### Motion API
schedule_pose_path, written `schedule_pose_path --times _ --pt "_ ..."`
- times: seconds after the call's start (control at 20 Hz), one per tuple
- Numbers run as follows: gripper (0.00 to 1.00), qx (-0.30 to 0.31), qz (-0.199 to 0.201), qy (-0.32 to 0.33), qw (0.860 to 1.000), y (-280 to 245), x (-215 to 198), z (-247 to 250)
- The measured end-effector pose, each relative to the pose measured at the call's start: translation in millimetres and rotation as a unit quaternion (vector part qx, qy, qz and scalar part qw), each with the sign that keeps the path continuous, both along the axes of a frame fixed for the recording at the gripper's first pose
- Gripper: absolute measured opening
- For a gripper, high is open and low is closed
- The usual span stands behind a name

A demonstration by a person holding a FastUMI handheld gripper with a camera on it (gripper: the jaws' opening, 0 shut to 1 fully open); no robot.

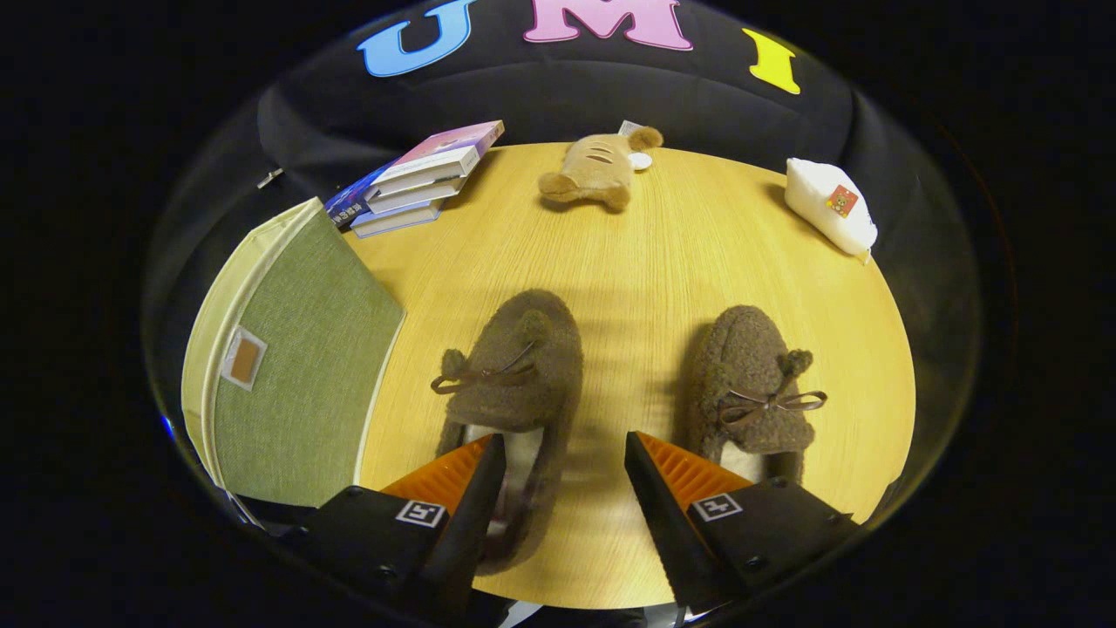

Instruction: Open the storage box then place both shoes into the box .Put the left shoe in first, then the right shoe, with the right side of both shoes facing outward in a uniform manner.

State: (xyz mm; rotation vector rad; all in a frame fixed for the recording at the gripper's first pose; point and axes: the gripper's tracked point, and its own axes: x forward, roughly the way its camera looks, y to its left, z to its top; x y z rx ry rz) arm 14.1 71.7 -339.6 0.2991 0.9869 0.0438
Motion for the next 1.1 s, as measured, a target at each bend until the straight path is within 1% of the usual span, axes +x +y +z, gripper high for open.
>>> schedule_pose_path --times 0.05,0.15,0.25,0.35,0.4,0.5,0.6,0.8,1.1 --pt "0.85 -0.001 -0.001 0.002 1.0 2.1 3.3 -4.3" --pt "0.77 -0.002 -0.005 0.011 1.0 6.5 6.6 -13.4" --pt "0.5 0.013 -0.011 0.023 1.0 13.4 7.4 -19.1" --pt "0.25 0.026 -0.034 0.027 0.999 10.8 9.4 -19.4" --pt "0.08 0.035 -0.04 0.033 0.998 12.0 8.1 -20.2" --pt "0.05 0.045 -0.042 0.036 0.997 13.2 3.9 -16.9" --pt "0.05 0.048 -0.049 0.034 0.997 10.7 -0.7 -11.1" --pt "0.05 0.028 -0.064 0.017 0.997 -5.0 -8.4 7.2" --pt "0.05 0.052 -0.078 -0.017 0.995 -8.6 -7.6 64.5"
